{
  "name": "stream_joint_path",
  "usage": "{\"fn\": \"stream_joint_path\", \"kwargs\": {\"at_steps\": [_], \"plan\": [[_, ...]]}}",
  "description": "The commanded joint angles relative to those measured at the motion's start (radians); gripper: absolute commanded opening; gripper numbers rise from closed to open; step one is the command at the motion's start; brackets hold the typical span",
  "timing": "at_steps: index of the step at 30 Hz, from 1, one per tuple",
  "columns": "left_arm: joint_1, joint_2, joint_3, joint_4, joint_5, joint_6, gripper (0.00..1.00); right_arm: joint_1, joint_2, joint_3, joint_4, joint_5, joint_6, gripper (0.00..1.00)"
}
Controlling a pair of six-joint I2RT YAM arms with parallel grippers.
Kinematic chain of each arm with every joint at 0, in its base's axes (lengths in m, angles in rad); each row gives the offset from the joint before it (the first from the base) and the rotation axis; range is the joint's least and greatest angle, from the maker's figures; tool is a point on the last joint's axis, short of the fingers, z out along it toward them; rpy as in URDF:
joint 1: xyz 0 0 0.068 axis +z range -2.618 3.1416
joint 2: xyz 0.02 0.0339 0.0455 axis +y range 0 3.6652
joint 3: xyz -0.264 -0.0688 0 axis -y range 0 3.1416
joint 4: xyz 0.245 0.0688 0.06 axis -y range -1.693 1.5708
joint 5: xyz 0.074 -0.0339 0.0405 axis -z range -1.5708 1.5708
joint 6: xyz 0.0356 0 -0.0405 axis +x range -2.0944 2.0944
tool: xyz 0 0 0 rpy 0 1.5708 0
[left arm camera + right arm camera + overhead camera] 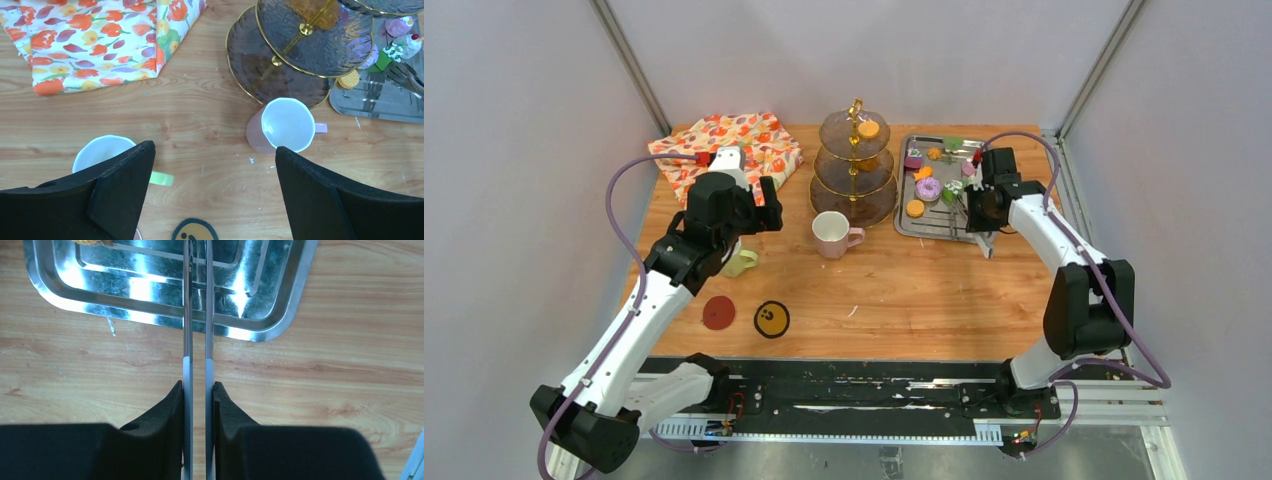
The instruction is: Serve the afternoon tea
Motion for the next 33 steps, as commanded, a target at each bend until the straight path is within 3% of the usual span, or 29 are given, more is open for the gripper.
{"fn": "stream_joint_path", "kwargs": {"at_steps": [1,3,14,20,26,33], "plan": [[-0.004,-0.036,0.005,0.044,-0.018,-0.02,0.95,-0.018,0.004,0.049,0.009,-0.016,-0.016,0.08],[-0.005,-0.04,-0.002,0.045,-0.015,-0.024,0.95,-0.017,-0.011,0.05,0.0,-0.012,-0.011,0.01],[-0.004,-0.058,-0.01,0.059,-0.055,-0.018,0.95,-0.016,-0.232,-0.005,-0.083,-0.043,0.017,0.01],[-0.004,-0.064,-0.018,0.06,-0.062,-0.028,0.95,0.006,-0.329,0.056,-0.174,-0.079,0.005,0.01],[-0.004,-0.072,-0.019,0.058,-0.08,-0.033,0.95,0.105,-0.38,0.145,-0.214,-0.159,-0.004,0.01],[-0.004,-0.08,-0.015,0.051,-0.09,-0.046,0.95,0.294,-0.319,0.206,-0.207,-0.145,0.026,0.01]]}}
